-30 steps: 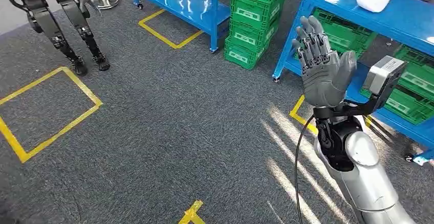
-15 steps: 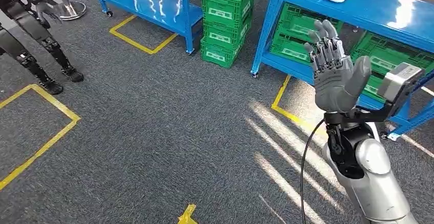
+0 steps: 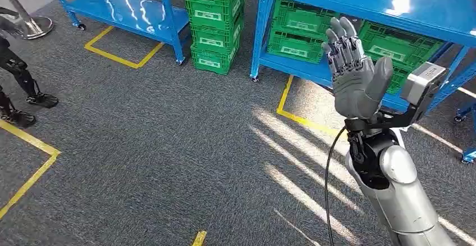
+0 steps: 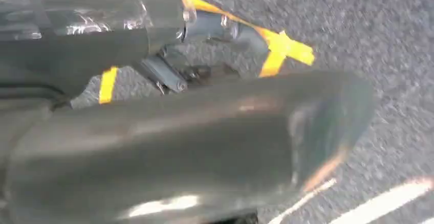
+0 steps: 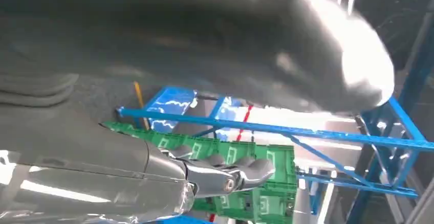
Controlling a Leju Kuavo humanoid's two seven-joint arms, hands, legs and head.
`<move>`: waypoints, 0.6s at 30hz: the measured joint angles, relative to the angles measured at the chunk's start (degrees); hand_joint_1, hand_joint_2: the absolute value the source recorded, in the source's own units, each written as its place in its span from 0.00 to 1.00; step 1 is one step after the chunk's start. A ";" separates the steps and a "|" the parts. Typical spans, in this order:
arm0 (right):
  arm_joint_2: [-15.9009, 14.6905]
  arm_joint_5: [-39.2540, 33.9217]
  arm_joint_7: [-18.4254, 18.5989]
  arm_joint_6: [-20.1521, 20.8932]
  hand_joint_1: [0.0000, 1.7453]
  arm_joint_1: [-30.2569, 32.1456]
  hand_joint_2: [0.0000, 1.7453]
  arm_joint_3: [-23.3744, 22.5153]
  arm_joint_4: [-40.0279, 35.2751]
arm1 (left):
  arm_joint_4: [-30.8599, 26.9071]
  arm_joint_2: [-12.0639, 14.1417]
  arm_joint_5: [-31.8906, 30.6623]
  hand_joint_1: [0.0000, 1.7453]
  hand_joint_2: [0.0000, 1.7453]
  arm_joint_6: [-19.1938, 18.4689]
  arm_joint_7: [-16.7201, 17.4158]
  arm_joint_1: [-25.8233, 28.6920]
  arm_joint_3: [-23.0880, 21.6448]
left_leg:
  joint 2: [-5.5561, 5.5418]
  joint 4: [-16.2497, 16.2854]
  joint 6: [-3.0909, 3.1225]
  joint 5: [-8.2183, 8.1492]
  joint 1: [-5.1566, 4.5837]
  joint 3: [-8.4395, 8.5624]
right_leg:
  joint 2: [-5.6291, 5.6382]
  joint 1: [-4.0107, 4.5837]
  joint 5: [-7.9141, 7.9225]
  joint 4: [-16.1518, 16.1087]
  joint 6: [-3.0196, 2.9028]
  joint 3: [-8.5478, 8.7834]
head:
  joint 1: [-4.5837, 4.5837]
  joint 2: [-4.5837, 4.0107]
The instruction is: Take the parts from the cabinet and place them on the table.
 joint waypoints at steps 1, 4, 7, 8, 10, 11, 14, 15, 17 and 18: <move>0.00 0.00 0.00 0.00 0.00 -0.07 0.00 -0.02 -0.02 | 0.00 0.09 0.04 0.00 0.00 0.00 0.00 0.05 0.00 | 0.54 -0.02 0.15 -0.03 -0.05 0.08 | 0.60 -0.13 0.14 -0.19 0.25 0.00 | 0.00 0.00; -0.22 0.00 0.00 -0.04 0.00 -0.65 0.00 -0.07 0.02 | -0.04 0.11 0.04 0.00 0.00 -0.02 -0.07 -0.09 0.00 | 2.90 -1.07 1.11 0.07 0.34 1.08 | -2.93 0.18 -2.47 3.75 1.12 -1.72 | 0.88 0.00; -0.09 0.00 0.06 -0.02 0.00 -0.48 0.00 0.04 0.17 | 0.00 0.17 0.04 0.00 0.00 -0.02 -0.04 0.04 0.00 | 5.36 -1.05 1.40 -0.39 0.14 1.36 | -4.98 -0.18 -7.69 16.93 1.75 -8.49 | 1.51 0.00; -0.07 0.00 0.09 -0.02 0.00 -0.44 0.00 0.09 0.33 | 0.00 0.26 0.04 0.00 0.00 -0.02 -0.04 0.04 0.00 | 6.18 -1.05 1.38 -0.58 0.02 1.53 | -5.02 -0.32 -7.46 18.51 1.75 -9.54 | 1.77 0.00; -0.04 0.00 0.09 -0.02 0.00 -0.44 0.00 0.15 0.46 | 0.00 0.26 0.04 0.00 0.00 -0.02 -0.04 -0.03 0.00 | 7.30 -1.05 1.24 -0.99 -0.08 2.01 | -5.16 -0.28 -3.93 14.23 1.47 -7.68 | 2.01 0.00; -0.04 0.00 0.09 -0.02 0.00 -0.44 0.00 0.15 0.46 | -0.02 0.24 0.04 0.00 0.00 -0.04 -0.04 -0.10 0.00 | 7.96 -1.06 1.10 -1.32 -0.11 2.55 | -5.39 -0.12 -0.41 7.82 1.03 -4.47 | 2.21 0.00; -0.11 0.02 0.15 -0.09 0.00 -0.61 0.00 0.04 0.46 | -0.04 0.15 0.04 0.00 0.00 -0.04 -0.04 -0.35 0.00 | 8.96 -1.09 0.46 -1.85 -0.31 2.72 | -7.60 0.95 0.80 -0.25 -0.16 -0.43 | 2.38 0.00; -0.13 0.07 0.15 -0.09 0.00 -0.55 0.00 0.02 0.46 | -0.04 0.09 0.04 0.00 0.00 -0.04 -0.04 -0.38 0.00 | 9.35 -1.18 0.29 -1.82 -0.28 2.80 | -7.32 1.09 0.77 -0.05 -0.20 -0.55 | 2.49 0.00; -0.20 0.07 0.15 -0.22 0.00 -0.43 0.00 0.00 0.46 | -0.06 -0.11 0.04 0.00 0.00 -0.11 -0.04 -0.46 0.00 | 10.14 -1.62 -0.36 -1.97 -0.12 3.43 | -6.39 1.29 0.78 -0.49 -0.78 -0.44 | 2.38 0.00; -0.31 0.09 0.15 -0.24 0.00 -0.33 0.00 -0.04 0.28 | -0.07 -0.11 0.04 0.00 0.00 -0.11 -0.04 -0.51 0.00 | 8.82 -1.59 -0.90 -2.58 0.03 3.38 | -6.12 0.73 1.13 -1.37 -1.20 0.33 | 2.34 0.00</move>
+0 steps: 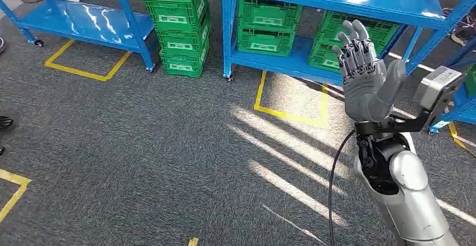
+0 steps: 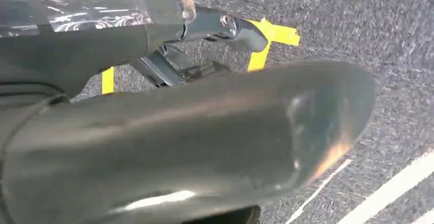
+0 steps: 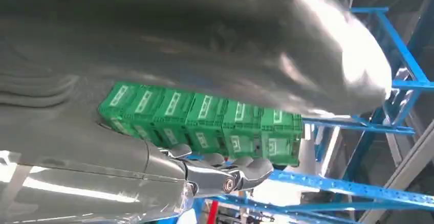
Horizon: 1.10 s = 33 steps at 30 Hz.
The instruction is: Take the parts from the cabinet and place them on the table.
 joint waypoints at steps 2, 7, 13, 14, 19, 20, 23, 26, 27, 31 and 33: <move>0.02 0.04 0.00 -0.02 0.00 -0.42 0.00 -0.02 -0.11 | -0.02 0.04 0.00 0.00 0.00 0.00 -0.02 -0.09 0.00 | -5.33 4.90 0.04 -2.96 0.17 -1.99 | 0.30 -0.10 0.06 -0.42 -0.22 0.49 | -0.35 0.00; 0.31 0.04 0.02 -0.04 0.00 0.15 0.00 0.18 -0.07 | 0.02 0.04 0.00 0.00 0.00 0.00 0.02 0.37 0.00 | -5.06 15.93 0.03 -3.41 -0.04 -10.46 | 2.78 0.09 -0.58 0.09 -0.60 0.60 | -1.75 0.00; 0.35 0.07 0.11 -0.06 0.00 0.05 0.00 0.18 -0.09 | 0.02 0.15 -0.02 0.00 0.00 0.02 0.04 0.40 0.00 | -9.26 1.90 0.81 3.07 0.14 -4.35 | 5.94 -0.51 -1.63 1.53 0.98 0.00 | -2.27 0.00; 0.35 0.09 0.11 -0.07 0.00 0.12 0.00 0.15 -0.09 | 0.02 0.22 0.00 0.00 0.00 0.02 0.04 0.46 0.00 | -8.76 1.92 1.16 2.97 -0.01 -4.24 | 6.47 -0.70 -1.54 1.33 1.23 -0.01 | -2.36 0.00; 0.07 0.07 0.11 -0.15 0.00 0.01 0.00 0.09 -0.07 | 0.02 0.17 -0.04 0.00 0.00 0.02 0.00 0.44 0.00 | -4.70 1.00 2.53 2.70 0.15 -2.97 | 1.34 -0.65 -7.86 13.34 2.71 -5.75 | -1.09 0.00; 0.07 0.07 0.11 -0.15 0.00 0.15 0.00 0.07 0.02 | 0.07 0.26 -0.04 0.00 0.00 0.02 -0.02 0.49 0.00 | -3.86 1.01 2.54 2.53 0.09 -2.95 | 1.21 -0.82 -9.32 17.57 2.86 -8.04 | -0.85 0.00; 0.07 0.07 0.11 -0.15 0.00 0.46 0.00 0.09 0.07 | 0.05 0.35 -0.04 0.00 0.00 0.02 0.00 0.46 0.00 | -1.76 1.03 2.38 2.00 -0.21 -2.53 | 1.08 -1.01 -6.34 16.58 2.71 -8.15 | -0.33 0.00; 0.02 0.09 0.11 -0.13 0.00 0.39 0.00 0.00 0.02 | 0.02 0.24 -0.07 0.00 0.00 0.02 -0.02 0.27 0.00 | -0.35 0.90 2.01 1.32 -0.22 -1.58 | -1.41 -0.37 -0.29 2.42 1.69 -1.19 | 0.09 0.00; 0.04 0.07 0.11 -0.13 0.00 0.30 0.00 0.04 0.04 | 0.02 0.20 -0.09 0.00 0.00 0.02 -0.02 0.15 0.00 | 0.03 0.99 1.72 1.16 -0.59 -1.70 | -2.04 0.26 -0.85 1.61 1.35 -0.46 | 0.04 0.00; -0.17 0.07 0.11 -0.11 0.00 0.27 0.00 -0.11 -0.02 | -0.02 -0.07 -0.18 0.00 0.00 0.00 -0.02 0.11 0.00 | 1.16 0.48 0.48 0.77 -0.28 -0.88 | -0.39 0.32 -0.72 0.56 0.24 -0.04 | 0.06 0.00; -0.28 0.07 0.13 -0.09 0.00 -0.13 0.00 -0.11 -0.09 | 0.00 -0.02 -0.18 0.00 0.00 0.00 -0.04 -0.04 0.00 | -5.06 4.37 0.30 -1.81 -0.01 -2.59 | -0.15 -0.13 -0.48 -0.13 -0.21 0.67 | -0.13 0.00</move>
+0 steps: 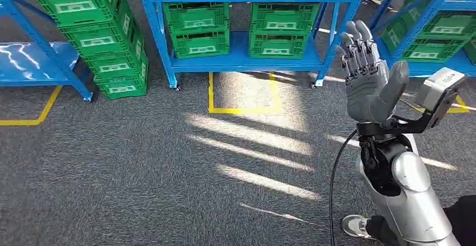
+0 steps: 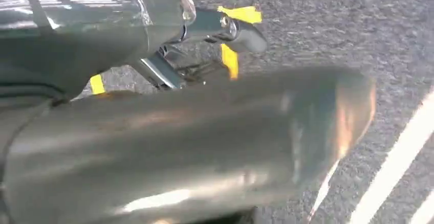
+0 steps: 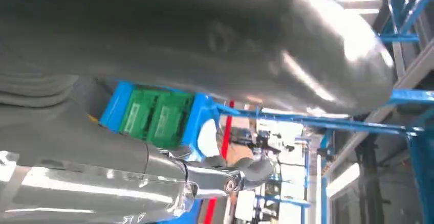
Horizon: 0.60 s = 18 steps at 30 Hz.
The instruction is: Take the parts from the cabinet and place them on the table.
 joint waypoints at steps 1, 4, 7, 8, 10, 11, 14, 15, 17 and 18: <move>0.07 0.02 0.00 0.07 0.00 0.01 0.00 0.07 -0.04 | 0.00 0.00 0.00 0.00 0.00 0.00 0.02 0.06 0.00 | -0.58 4.81 -0.06 -2.11 -0.06 -2.57 | 0.45 0.00 -0.09 0.01 -0.14 0.02 | -0.66 0.00; 0.20 -0.07 0.02 0.07 0.00 0.37 0.00 0.13 0.13 | 0.04 0.04 0.00 0.00 0.00 0.00 0.04 0.45 0.00 | -0.14 13.79 -0.17 -3.86 -0.05 -8.75 | 1.46 0.25 -0.42 0.28 -0.48 0.02 | -1.49 0.00; 0.35 -0.15 -0.07 -0.07 0.00 0.40 0.00 0.13 0.13 | 0.04 0.07 0.00 0.00 0.00 0.00 0.04 0.40 0.00 | 0.07 3.79 0.06 4.36 -0.04 -5.25 | 2.27 0.20 -1.29 0.86 -0.19 0.59 | -2.12 0.00; 0.37 -0.15 -0.11 -0.11 0.00 0.40 0.00 0.11 0.13 | 0.04 0.09 0.00 0.00 0.00 0.00 0.04 0.40 0.00 | -0.08 -0.43 0.22 6.54 -0.03 -3.43 | 2.37 0.16 -1.68 1.19 0.00 0.76 | -2.49 0.00; 0.37 -0.26 -0.18 -0.20 0.00 0.44 0.00 0.04 0.13 | 0.04 0.11 0.00 0.00 0.00 0.00 0.02 0.28 0.00 | -0.52 -2.35 0.50 5.27 -0.09 -2.26 | 2.63 0.38 -2.18 1.81 0.68 0.46 | -2.65 0.00; 0.35 -0.26 -0.20 -0.22 0.00 0.45 0.00 0.04 0.11 | 0.04 0.13 0.00 0.00 0.00 0.00 0.04 0.31 0.00 | -0.52 -2.57 0.43 5.36 -0.04 -2.21 | 2.63 0.37 -2.32 1.82 0.49 0.44 | -2.45 0.00; 0.35 -0.50 -0.24 -0.28 0.00 0.52 0.00 0.00 0.13 | 0.04 0.17 0.00 0.00 0.00 0.00 0.04 0.43 0.00 | -0.59 -2.53 0.58 5.25 -0.29 -2.14 | 2.58 0.24 -2.36 1.67 -0.01 0.65 | -1.99 0.00; 0.35 -0.55 -0.24 -0.28 0.00 0.53 0.00 -0.02 0.11 | 0.02 0.15 0.00 0.00 0.00 0.00 0.02 0.41 0.00 | -0.57 -2.53 0.75 5.15 -0.40 -2.09 | 2.58 0.20 -2.36 1.52 -0.01 0.75 | -1.88 0.00; 0.35 -0.66 -0.24 -0.28 0.00 0.53 0.00 -0.02 0.11 | 0.02 0.15 0.00 0.00 0.00 -0.02 0.02 0.41 0.00 | -0.40 -2.53 1.01 4.99 -0.47 -2.07 | 2.59 0.16 -2.35 1.32 0.01 0.84 | -1.84 0.00; 0.35 -0.66 -0.24 -0.28 0.00 0.53 0.00 -0.02 0.13 | 0.02 0.15 0.00 0.00 0.00 -0.02 0.04 0.41 0.00 | -0.28 -2.53 1.02 4.98 -0.48 -2.06 | 2.62 0.15 -2.32 1.27 0.07 0.85 | -1.84 0.00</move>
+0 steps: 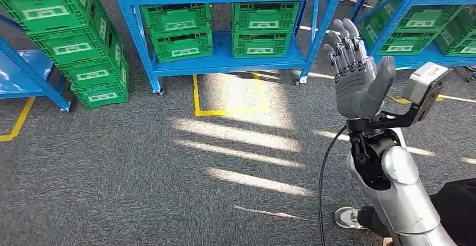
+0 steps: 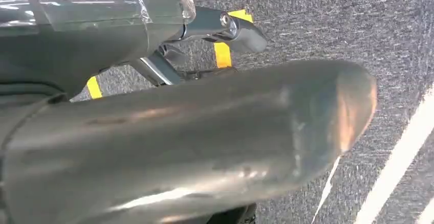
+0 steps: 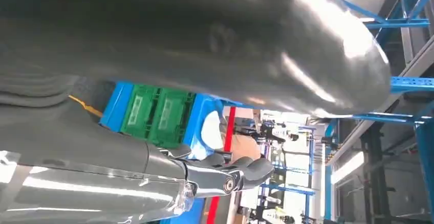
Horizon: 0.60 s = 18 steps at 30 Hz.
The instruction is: Take the parts from the cabinet and place them on the table.
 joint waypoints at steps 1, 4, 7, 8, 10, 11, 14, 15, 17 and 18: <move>0.00 0.00 0.00 0.00 0.00 0.00 0.00 0.00 0.00 | 0.00 0.00 0.00 0.00 0.00 0.00 0.00 0.00 0.00 | 0.08 0.00 0.13 -0.08 -0.04 0.02 | 0.02 -0.04 -0.01 -0.04 0.04 0.01 | 0.02 0.00; 0.00 -0.02 0.00 0.00 0.00 0.02 0.00 0.02 0.00 | 0.00 0.00 -0.09 0.00 0.00 0.00 0.00 -0.01 0.00 | 0.25 0.00 0.21 -0.13 -0.15 0.07 | 0.10 -0.15 -0.03 -0.08 0.37 0.03 | 0.02 0.00; 0.00 -0.02 0.00 0.02 0.00 0.07 0.00 0.02 0.00 | 0.00 0.02 -0.57 0.00 0.00 0.00 -0.04 -0.02 0.00 | 0.28 0.03 0.36 -0.21 -0.27 0.09 | 0.14 -0.32 -0.12 -0.11 1.05 0.04 | 0.04 0.00; 0.00 -0.02 0.00 0.02 0.00 0.08 0.00 0.02 0.00 | 0.00 0.02 -0.79 0.00 0.00 0.00 -0.07 -0.02 0.00 | 0.28 0.04 0.36 -0.21 -0.29 0.10 | 0.14 -0.35 -0.13 -0.10 1.17 0.04 | -0.04 0.00; 0.00 -0.04 0.00 0.02 0.00 0.13 0.00 0.02 0.00 | 0.00 0.02 -1.07 0.00 0.00 0.00 -0.24 -0.02 0.00 | 0.28 0.04 0.36 -0.22 -0.29 0.12 | 0.13 -0.34 -0.16 -0.10 1.22 0.04 | -0.07 0.00; 0.00 -0.04 0.00 0.02 0.00 0.17 0.00 0.02 0.00 | 0.00 0.04 -1.22 0.00 0.00 -0.09 -0.39 -0.06 0.00 | 0.30 0.37 0.90 -0.47 -0.73 0.10 | 0.19 -0.57 0.13 -0.74 1.95 0.17 | -0.09 0.00; -0.04 -0.13 0.02 0.17 0.00 0.20 0.00 -0.13 -0.04 | -0.02 0.02 -1.55 0.00 0.00 -0.18 -0.68 -0.08 -0.02 | 0.62 -3.04 2.22 0.59 -0.05 2.47 | -0.13 -0.42 -0.33 -0.57 2.55 0.72 | -0.29 0.00; -0.09 -0.13 0.02 0.17 0.00 -0.01 0.00 -0.22 0.00 | -0.02 0.07 -1.57 0.00 0.00 -0.17 -0.74 -0.11 -0.02 | 0.82 -3.74 2.39 0.70 -0.01 3.14 | -0.50 -0.50 -1.75 1.87 2.60 -0.38 | 0.07 0.00; -0.02 -0.13 0.02 0.20 0.00 0.25 0.00 -0.22 0.11 | -0.02 0.07 -1.62 0.00 0.00 -0.18 -0.72 -0.08 -0.02 | 1.18 -3.95 2.33 0.37 -0.07 3.88 | -0.78 -0.95 -5.72 11.14 3.02 -5.25 | 0.33 0.00; -0.02 -0.13 0.02 0.20 0.00 0.53 0.00 -0.22 0.22 | -0.02 0.07 -1.64 0.00 0.00 -0.18 -0.72 -0.05 -0.02 | 1.32 -3.93 2.16 0.16 -0.10 4.07 | -0.83 -1.21 -6.65 14.66 3.26 -7.42 | 0.35 0.00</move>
